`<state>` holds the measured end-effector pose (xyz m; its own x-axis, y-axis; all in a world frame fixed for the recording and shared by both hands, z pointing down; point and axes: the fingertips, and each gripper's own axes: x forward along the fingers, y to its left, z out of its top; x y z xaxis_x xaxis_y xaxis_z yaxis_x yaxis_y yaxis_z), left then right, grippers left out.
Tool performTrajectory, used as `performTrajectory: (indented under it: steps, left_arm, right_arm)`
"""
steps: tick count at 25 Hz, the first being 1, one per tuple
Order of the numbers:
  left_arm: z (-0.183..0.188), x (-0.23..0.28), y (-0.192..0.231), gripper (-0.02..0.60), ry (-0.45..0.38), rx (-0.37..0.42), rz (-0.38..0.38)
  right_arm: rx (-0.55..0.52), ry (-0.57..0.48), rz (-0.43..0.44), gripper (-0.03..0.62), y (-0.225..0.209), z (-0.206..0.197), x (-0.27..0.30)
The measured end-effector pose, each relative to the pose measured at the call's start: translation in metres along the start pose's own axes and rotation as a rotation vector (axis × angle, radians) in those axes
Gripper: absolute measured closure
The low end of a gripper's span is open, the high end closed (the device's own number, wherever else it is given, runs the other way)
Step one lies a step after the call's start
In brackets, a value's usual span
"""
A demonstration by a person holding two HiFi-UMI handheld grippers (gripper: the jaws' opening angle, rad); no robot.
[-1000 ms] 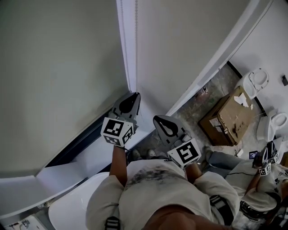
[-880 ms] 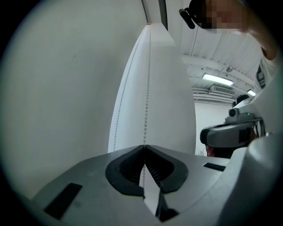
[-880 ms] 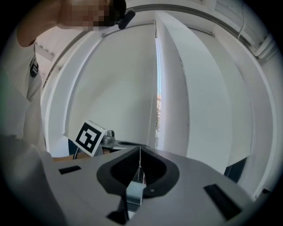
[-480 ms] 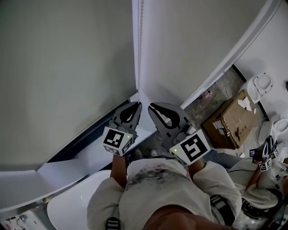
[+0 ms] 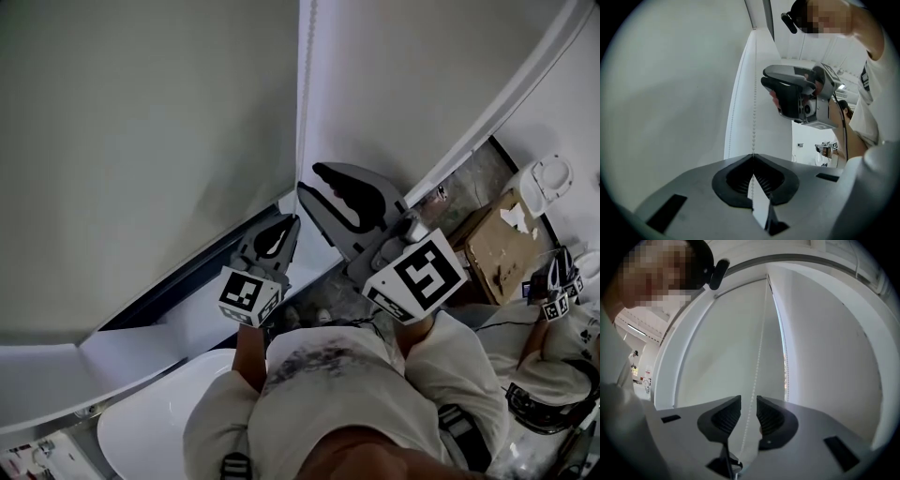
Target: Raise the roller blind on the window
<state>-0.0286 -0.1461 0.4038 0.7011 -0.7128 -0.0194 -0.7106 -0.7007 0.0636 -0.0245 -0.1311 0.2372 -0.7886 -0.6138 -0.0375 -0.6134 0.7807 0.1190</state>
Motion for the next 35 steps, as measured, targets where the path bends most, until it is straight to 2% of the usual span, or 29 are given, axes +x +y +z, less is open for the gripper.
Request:
performTrajectory:
  steps: [3,7,8,10,16,30,35]
  left_arm:
    - [-0.009,0.017,-0.001,0.572,0.009,-0.003,0.001]
    - [-0.034,0.053,0.008,0.572,0.022,-0.026,0.002]
    - [-0.034,0.051,0.010,0.572,0.020,-0.027,0.002]
    - [-0.026,0.037,0.007,0.572,0.012,-0.020,-0.001]
    - [-0.017,0.005,-0.003,0.572,0.007,-0.020,-0.010]
    - [-0.084,-0.012,-0.011,0.572,0.101,-0.104,-0.012]
    - [-0.110,-0.015,-0.008,0.572,0.116,-0.174,-0.007]
  right_arm:
    - [0.010,-0.018,0.003,0.439,-0.021,0.003,0.006]
    - [0.032,0.010,0.004,0.444,-0.065,-0.019,0.026]
    - [0.026,0.016,-0.005,0.481,-0.065,-0.019,0.029]
    - [0.013,0.014,-0.019,0.522,-0.050,-0.008,0.029]
    - [-0.005,-0.033,-0.054,0.530,-0.016,0.006,0.016]
    - [-0.020,0.041,-0.066,0.530,0.013,-0.054,0.006]
    - [-0.037,0.069,-0.072,0.530,0.018,-0.079,0.006]
